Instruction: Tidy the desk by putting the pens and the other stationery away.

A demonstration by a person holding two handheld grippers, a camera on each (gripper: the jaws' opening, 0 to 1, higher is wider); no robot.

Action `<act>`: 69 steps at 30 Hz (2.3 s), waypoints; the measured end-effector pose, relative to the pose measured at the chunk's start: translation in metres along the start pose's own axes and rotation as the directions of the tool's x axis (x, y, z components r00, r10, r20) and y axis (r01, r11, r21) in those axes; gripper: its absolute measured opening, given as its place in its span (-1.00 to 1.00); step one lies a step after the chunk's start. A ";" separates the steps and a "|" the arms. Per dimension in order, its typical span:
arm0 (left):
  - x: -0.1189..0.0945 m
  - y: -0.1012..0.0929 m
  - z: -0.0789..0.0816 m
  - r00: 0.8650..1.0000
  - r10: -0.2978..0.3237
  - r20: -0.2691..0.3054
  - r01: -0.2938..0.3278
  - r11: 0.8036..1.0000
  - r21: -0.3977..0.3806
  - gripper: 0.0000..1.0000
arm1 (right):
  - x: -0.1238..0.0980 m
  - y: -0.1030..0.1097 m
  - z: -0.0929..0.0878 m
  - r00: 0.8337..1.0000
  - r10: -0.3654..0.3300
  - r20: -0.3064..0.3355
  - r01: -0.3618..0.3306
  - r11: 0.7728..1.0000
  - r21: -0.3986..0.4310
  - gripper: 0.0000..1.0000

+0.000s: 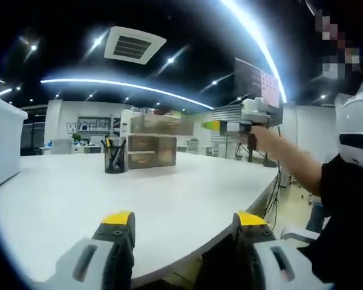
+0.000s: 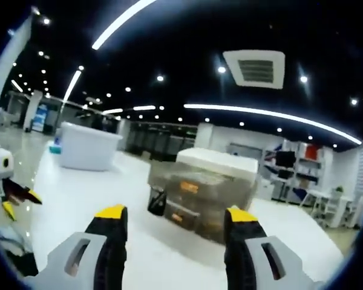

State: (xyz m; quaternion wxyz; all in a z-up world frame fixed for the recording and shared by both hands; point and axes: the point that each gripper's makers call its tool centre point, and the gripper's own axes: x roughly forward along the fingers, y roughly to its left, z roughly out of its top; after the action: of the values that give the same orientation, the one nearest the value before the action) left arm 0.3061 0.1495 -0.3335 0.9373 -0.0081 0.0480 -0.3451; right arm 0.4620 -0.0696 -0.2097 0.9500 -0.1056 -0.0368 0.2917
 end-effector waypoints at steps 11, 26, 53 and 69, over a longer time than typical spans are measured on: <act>0.007 -0.003 0.004 1.000 -0.006 -0.007 0.006 1.000 0.012 0.30 | -0.059 0.016 -0.044 1.000 -0.015 -0.009 0.016 0.996 0.087 0.26; 0.027 -0.018 0.020 0.999 -0.042 -0.023 0.044 0.993 0.108 0.30 | -0.122 0.020 -0.068 0.994 -0.107 0.036 0.097 0.972 0.216 0.26; 0.173 -0.025 0.104 0.998 -0.027 -0.051 0.058 0.467 0.882 0.07 | -0.147 0.038 -0.099 0.998 -0.068 -0.007 0.068 0.964 0.259 0.25; 0.238 0.005 0.134 0.994 0.104 -0.011 0.004 0.063 0.998 -0.42 | -0.151 0.042 -0.101 0.999 -0.054 -0.008 0.054 0.964 0.262 0.25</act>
State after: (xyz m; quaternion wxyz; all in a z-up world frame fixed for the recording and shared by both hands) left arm 0.5022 -0.0036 -0.2205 0.6979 0.6501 -0.1634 -0.2522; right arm 0.3268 -0.1385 -0.3185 0.9632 0.0218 -0.0002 0.2680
